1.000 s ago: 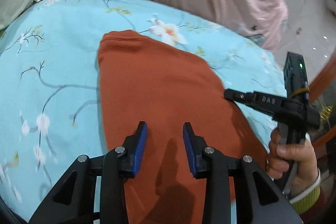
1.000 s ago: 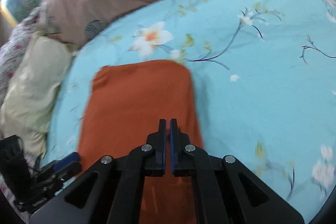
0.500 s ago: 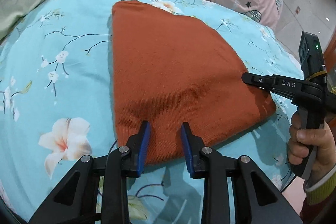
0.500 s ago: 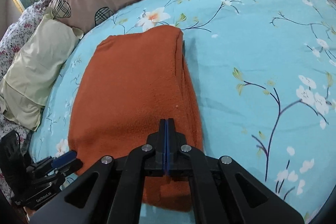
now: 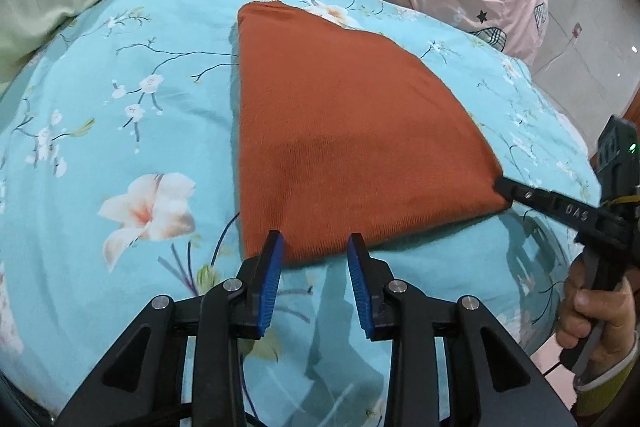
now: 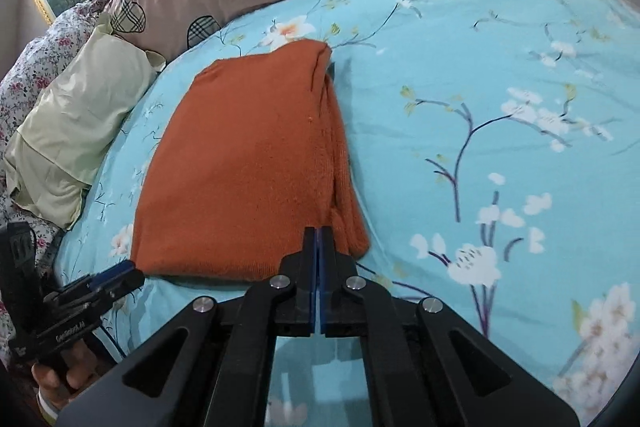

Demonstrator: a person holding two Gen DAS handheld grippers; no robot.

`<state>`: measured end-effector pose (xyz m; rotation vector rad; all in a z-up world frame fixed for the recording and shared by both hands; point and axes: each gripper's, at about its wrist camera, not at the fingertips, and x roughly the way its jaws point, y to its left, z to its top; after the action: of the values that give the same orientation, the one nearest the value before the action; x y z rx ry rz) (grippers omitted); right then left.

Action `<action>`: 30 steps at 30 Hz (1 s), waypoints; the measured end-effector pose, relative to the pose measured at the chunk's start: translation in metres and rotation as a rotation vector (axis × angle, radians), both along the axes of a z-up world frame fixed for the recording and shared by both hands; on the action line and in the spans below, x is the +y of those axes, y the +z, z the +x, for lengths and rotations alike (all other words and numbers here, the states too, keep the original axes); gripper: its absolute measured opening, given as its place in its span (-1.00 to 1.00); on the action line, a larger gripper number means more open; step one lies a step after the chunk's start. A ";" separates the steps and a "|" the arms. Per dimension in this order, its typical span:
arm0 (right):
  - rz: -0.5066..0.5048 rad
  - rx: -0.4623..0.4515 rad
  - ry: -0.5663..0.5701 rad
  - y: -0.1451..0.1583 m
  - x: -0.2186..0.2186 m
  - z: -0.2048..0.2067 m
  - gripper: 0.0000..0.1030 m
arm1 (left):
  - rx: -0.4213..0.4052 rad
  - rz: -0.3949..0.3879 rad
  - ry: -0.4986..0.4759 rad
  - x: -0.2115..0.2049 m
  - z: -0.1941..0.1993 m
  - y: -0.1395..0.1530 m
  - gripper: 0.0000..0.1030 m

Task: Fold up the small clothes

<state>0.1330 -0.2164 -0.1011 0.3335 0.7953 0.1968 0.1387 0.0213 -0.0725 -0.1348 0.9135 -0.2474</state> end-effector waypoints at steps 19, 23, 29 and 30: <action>-0.123 -0.044 0.094 0.004 0.015 -0.093 0.52 | 0.001 0.142 0.083 0.014 -0.077 0.003 0.87; -0.157 -0.035 0.135 0.000 0.023 -0.102 0.66 | 0.012 0.163 0.073 0.018 -0.087 0.000 0.88; -0.169 -0.021 0.165 0.002 0.032 -0.101 0.74 | 0.028 0.161 0.071 0.023 -0.091 0.005 0.88; -0.171 -0.024 0.170 0.004 0.034 -0.101 0.74 | 0.021 0.159 0.069 0.023 -0.092 0.008 0.88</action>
<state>0.0321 -0.1829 -0.0967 0.1018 0.8113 0.2893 0.0472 0.0448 -0.0643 -0.0222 0.9435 -0.1089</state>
